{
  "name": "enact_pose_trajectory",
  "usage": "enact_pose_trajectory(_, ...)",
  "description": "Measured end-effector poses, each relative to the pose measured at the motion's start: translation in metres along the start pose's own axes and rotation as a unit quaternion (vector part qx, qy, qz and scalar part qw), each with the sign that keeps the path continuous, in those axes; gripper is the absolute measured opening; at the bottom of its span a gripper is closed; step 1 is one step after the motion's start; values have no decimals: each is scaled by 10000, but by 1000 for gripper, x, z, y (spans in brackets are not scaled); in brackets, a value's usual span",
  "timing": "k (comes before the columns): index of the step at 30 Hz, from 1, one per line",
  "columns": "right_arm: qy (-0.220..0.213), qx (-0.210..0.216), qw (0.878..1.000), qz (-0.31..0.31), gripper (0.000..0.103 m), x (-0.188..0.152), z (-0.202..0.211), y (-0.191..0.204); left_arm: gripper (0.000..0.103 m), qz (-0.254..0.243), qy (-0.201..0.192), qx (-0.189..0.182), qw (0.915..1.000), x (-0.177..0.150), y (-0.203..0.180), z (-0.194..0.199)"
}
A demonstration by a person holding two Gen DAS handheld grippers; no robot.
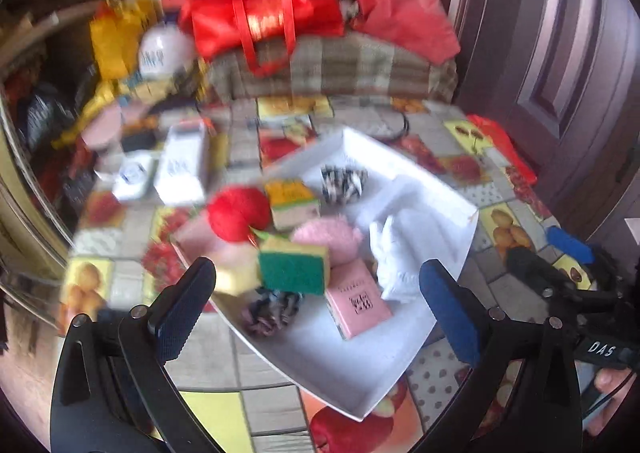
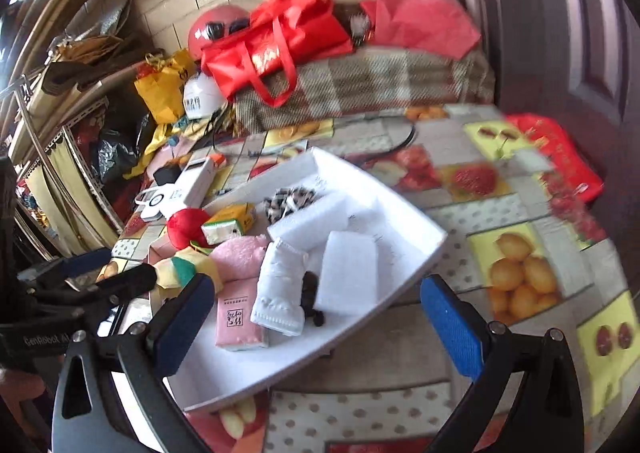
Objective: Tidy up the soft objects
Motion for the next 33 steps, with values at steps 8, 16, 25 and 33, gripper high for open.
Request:
enact_pose_trajectory(8, -1121, -982, 9886, 229, 103, 21, 105, -1, 103, 336, -792, 988, 9914, 20, 16, 92)
enact_pose_trajectory(16, -1595, -1370, 9774, -211, 103, 19, 179, -19, 103, 94, -336, 835, 9959, -1, -3, 115)
enact_pose_trajectory(25, -697, -1170, 9859, -975, 103, -64, 165, -42, 103, -353, 345, 522, 9974, -54, -43, 98)
enact_pose_trajectory(33, -790, -1507, 9802, -1009, 103, -75, 187, -51, 103, -664, 363, 484, 9960, -68, -63, 100)
Point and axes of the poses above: each gripper's, at about its wrist camera, not at the fingertips, and z roughly against the way its jaws point, y to its left, x to its top, the point moved 8 cm from there along -z, roughly the way its jaws point, and after that the axes turned 11 degrees about x, right-handed, at the moved point
